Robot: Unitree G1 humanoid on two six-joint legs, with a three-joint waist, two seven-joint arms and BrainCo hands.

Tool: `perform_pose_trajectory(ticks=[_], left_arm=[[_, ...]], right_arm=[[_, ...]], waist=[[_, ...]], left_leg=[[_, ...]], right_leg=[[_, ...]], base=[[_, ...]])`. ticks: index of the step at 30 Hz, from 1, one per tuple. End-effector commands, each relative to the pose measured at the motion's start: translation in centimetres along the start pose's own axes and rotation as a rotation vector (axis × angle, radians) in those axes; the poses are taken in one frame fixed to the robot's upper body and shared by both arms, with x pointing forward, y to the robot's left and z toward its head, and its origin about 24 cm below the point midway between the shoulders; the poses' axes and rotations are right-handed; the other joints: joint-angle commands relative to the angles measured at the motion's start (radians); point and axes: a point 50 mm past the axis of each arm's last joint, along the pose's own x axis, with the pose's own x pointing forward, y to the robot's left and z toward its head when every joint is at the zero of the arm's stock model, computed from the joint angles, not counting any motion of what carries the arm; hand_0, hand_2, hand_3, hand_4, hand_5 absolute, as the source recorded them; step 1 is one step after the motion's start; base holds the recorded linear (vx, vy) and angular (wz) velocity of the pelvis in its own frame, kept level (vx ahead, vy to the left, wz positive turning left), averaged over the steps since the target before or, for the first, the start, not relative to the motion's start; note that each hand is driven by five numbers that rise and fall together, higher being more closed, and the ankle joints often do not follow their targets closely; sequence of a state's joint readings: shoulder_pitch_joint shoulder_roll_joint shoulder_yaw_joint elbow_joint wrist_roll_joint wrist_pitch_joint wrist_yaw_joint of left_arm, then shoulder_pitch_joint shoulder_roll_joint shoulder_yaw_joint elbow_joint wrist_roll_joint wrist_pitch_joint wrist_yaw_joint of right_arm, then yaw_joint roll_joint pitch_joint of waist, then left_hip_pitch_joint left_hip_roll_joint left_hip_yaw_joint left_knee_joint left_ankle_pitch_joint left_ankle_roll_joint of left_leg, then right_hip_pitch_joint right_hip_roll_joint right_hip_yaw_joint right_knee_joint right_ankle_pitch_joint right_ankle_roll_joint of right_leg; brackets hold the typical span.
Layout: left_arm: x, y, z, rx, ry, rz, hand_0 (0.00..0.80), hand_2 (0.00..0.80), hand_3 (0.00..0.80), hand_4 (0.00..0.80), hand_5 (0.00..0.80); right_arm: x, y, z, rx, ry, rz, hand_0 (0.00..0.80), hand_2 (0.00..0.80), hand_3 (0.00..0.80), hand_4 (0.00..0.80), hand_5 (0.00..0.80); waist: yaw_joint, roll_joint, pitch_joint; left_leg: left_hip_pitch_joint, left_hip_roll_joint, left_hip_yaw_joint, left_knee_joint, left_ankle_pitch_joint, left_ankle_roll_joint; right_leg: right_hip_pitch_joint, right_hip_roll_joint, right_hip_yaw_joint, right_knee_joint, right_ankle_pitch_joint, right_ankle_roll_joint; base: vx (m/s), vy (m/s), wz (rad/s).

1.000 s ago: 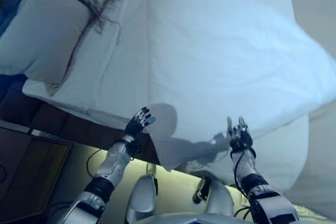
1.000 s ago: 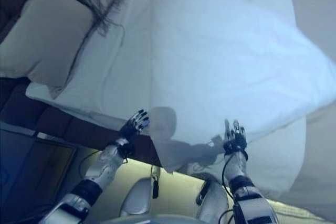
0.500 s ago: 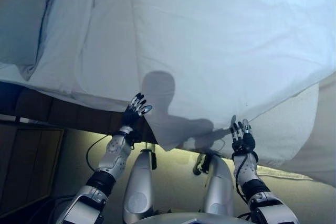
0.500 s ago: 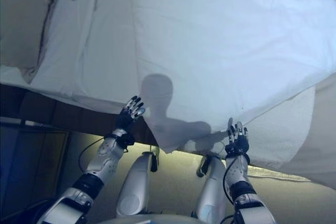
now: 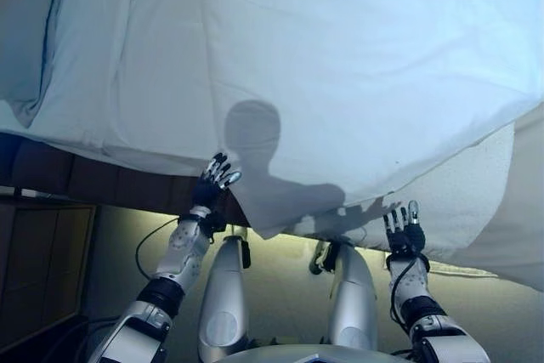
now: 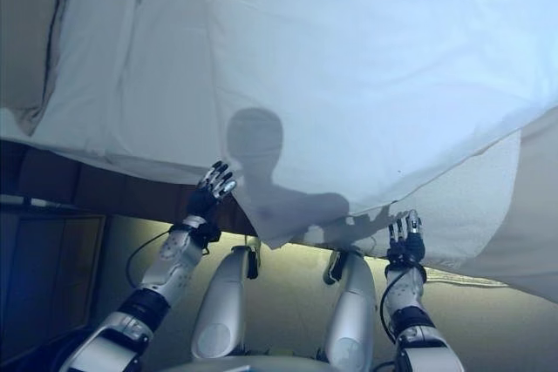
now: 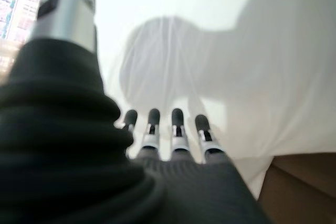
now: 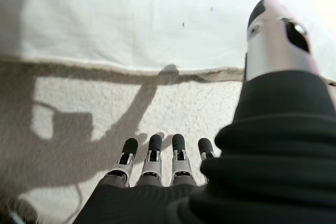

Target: Make the bed neatly

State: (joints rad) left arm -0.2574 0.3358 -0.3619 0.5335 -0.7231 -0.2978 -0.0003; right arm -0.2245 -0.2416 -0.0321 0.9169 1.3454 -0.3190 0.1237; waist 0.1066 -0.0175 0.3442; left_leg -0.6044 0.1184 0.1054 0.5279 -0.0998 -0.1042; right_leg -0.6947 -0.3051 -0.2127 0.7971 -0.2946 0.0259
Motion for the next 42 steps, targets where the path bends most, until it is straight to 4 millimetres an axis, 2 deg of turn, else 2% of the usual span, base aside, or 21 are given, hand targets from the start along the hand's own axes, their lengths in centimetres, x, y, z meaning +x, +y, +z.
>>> perform_pose_trajectory(ticks=[1,5,10,15,22,27,32,38,42], left_arm=[[0.7,-0.2,2.1,-0.027,-0.093,-0.040,0.000,0.000,0.000,0.000,0.000],[0.7,-0.2,2.1,-0.012,-0.076,-0.068,0.000,0.000,0.000,0.000,0.000],[0.8,0.1,2.2,0.002,-0.066,-0.092,0.000,0.000,0.000,0.000,0.000],[1.0,-0.4,2.5,0.022,-0.063,-0.127,0.000,0.000,0.000,0.000,0.000],[0.9,-0.7,2.2,0.014,-0.040,-0.167,0.000,0.000,0.000,0.000,0.000],[0.8,-1.3,2.3,-0.002,-0.039,-0.193,0.000,0.000,0.000,0.000,0.000],[0.4,-1.2,1.9,0.006,-0.017,-0.215,0.000,0.000,0.000,0.000,0.000],[0.1,-1.2,1.2,0.005,0.024,-0.232,0.000,0.000,0.000,0.000,0.000],[-0.1,-1.0,0.7,0.004,0.051,-0.234,0.000,0.000,0.000,0.000,0.000]], right_arm=[[0.8,0.5,2.2,0.033,-0.072,0.049,0.000,0.000,0.000,0.000,0.000],[1.4,1.1,2.8,0.085,-0.087,0.055,0.000,0.000,0.000,0.000,0.000],[1.5,0.3,2.4,0.179,-0.057,0.043,0.000,0.000,0.000,0.000,0.000],[1.2,-1.8,2.5,0.254,-0.018,-0.017,0.000,0.000,0.000,0.000,0.000],[1.7,-1.6,4.1,0.369,-0.023,0.060,0.000,0.000,0.000,0.000,0.000],[1.7,-1.8,5.4,0.365,-0.047,0.088,0.000,0.000,0.000,0.000,0.000],[2.1,-1.3,6.7,0.350,-0.071,0.123,0.000,0.000,0.000,0.000,0.000],[2.4,-0.9,7.5,0.335,-0.069,0.137,0.000,0.000,0.000,0.000,0.000],[2.1,-1.5,7.5,0.325,-0.058,0.125,0.000,0.000,0.000,0.000,0.000]], waist=[[0.040,0.004,0.032],[0.061,-0.004,0.034],[0.077,-0.009,0.031],[0.091,0.004,0.035],[0.093,0.029,0.027],[0.092,0.047,0.028],[0.099,0.051,0.026],[0.109,0.043,0.008],[0.118,0.035,-0.006]], left_leg=[[-0.044,-0.017,-0.032,0.108,-0.097,0.078],[-0.052,-0.016,-0.043,0.123,-0.103,0.077],[-0.068,-0.016,-0.056,0.160,-0.117,0.084],[-0.073,-0.025,-0.063,0.166,-0.117,0.090],[-0.073,-0.038,-0.061,0.185,-0.124,0.086],[-0.081,-0.044,-0.059,0.201,-0.128,0.083],[-0.082,-0.039,-0.060,0.204,-0.129,0.076],[-0.053,-0.028,-0.057,0.190,-0.128,0.066],[-0.021,-0.021,-0.056,0.183,-0.133,0.063]], right_leg=[[0.068,-0.081,0.020,-0.293,0.354,0.165],[0.071,-0.089,0.003,-0.281,0.356,0.167],[0.050,-0.096,0.002,-0.233,0.356,0.167],[0.041,-0.105,0.000,-0.222,0.360,0.170],[0.019,-0.132,0.009,-0.190,0.357,0.176],[-0.005,-0.147,0.022,-0.162,0.353,0.180],[-0.014,-0.156,0.021,-0.149,0.349,0.186],[0.008,-0.167,0.013,-0.153,0.347,0.193],[0.035,-0.178,0.008,-0.150,0.344,0.198]], base=[[0.046,-0.092,0.00],[0.048,-0.087,0.08],[0.061,-0.055,0.13],[0.030,-0.027,0.14],[0.048,0.013,0.07],[0.020,0.029,0.07],[0.008,-0.013,0.09],[0.041,-0.005,0.03],[0.093,-0.003,0.10]])
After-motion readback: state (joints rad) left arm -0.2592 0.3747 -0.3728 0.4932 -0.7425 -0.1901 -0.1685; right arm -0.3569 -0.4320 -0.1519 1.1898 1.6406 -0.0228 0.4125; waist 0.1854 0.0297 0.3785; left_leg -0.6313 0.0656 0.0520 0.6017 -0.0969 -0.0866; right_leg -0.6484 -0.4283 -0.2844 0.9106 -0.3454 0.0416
